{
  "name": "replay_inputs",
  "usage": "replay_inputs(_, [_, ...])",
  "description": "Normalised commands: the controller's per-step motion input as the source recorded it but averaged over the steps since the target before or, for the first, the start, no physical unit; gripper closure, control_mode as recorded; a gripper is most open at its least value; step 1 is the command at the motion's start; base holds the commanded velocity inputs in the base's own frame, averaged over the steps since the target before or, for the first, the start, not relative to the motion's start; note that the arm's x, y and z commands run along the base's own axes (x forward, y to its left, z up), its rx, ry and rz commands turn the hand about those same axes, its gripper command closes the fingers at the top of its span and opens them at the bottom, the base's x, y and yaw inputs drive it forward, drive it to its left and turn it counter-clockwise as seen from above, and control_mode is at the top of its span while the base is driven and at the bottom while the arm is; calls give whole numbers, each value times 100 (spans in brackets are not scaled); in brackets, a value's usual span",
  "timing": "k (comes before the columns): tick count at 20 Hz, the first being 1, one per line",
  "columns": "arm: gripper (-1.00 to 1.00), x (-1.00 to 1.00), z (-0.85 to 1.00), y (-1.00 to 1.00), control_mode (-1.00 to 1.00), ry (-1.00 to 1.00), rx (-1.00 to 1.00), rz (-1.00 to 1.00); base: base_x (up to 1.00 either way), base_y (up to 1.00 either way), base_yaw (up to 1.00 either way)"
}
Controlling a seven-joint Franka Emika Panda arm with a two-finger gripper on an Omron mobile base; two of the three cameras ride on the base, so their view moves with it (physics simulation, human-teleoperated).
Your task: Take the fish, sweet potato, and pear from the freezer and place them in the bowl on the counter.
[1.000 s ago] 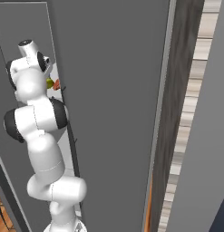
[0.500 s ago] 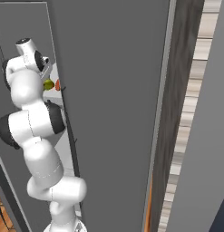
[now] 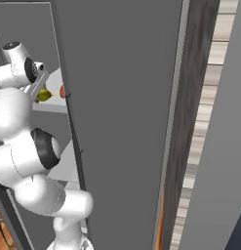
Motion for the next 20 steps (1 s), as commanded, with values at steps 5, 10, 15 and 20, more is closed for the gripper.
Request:
replay_inputs(5, [100,-99,15,-14,-100,-7,5,0,0,0,0])
replay_inputs(10, [100,-100,14,-24,-100,-5,4,0,0,0,0])
replay_inputs(15, [100,-95,29,-33,-100,-5,1,0,0,0,0])
replay_inputs(20, [100,-74,38,-58,-100,-2,0,-1,0,0,0])
